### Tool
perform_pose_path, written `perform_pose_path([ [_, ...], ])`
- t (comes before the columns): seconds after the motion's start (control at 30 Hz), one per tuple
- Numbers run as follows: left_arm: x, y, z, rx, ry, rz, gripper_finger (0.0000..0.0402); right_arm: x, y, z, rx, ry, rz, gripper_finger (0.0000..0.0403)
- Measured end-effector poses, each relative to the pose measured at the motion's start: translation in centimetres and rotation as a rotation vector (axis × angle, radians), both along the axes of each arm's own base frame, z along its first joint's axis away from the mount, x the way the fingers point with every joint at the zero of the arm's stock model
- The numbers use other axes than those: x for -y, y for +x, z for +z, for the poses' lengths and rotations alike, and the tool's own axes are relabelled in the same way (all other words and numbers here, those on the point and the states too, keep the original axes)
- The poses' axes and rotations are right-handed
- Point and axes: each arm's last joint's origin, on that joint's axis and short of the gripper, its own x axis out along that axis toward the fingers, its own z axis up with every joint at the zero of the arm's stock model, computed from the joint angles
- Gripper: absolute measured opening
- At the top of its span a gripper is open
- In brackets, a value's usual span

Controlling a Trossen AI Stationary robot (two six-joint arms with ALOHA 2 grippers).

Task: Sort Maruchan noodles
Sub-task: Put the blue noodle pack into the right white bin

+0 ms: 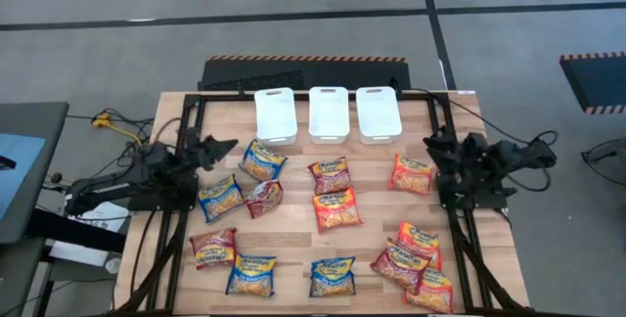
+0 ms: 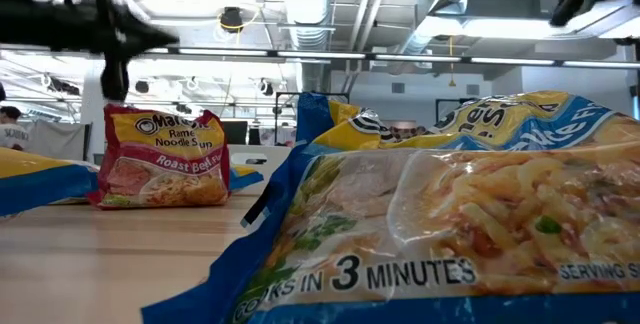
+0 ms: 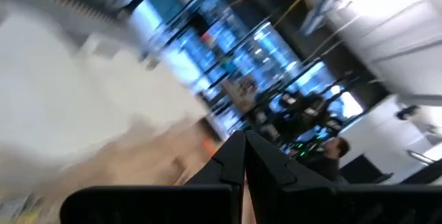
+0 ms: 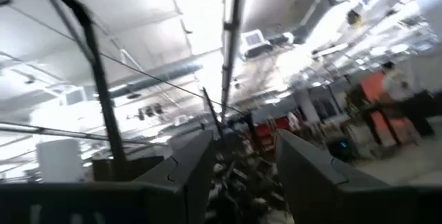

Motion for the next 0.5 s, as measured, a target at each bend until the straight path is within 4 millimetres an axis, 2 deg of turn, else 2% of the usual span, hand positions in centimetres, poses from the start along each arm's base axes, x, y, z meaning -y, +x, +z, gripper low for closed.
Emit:
perform_pose_path([
  [0.2, 0.4, -1.4, 4.4, 0.057, 0.160, 0.030, 0.0000, 0.0, 0.0, 4.4, -0.090, -0.046, -0.010, 0.0180],
  [0.37, 0.8, -2.9, 8.2, 0.086, 0.292, 0.052, 0.0000, -0.5, 1.7, 7.5, -0.180, -0.076, -0.024, 0.0198],
  [0.5, 1.1, -3.9, 11.0, 0.047, 0.369, 0.035, 0.0000, -1.1, 3.8, 9.5, -0.256, -0.118, -0.050, 0.0222],
])
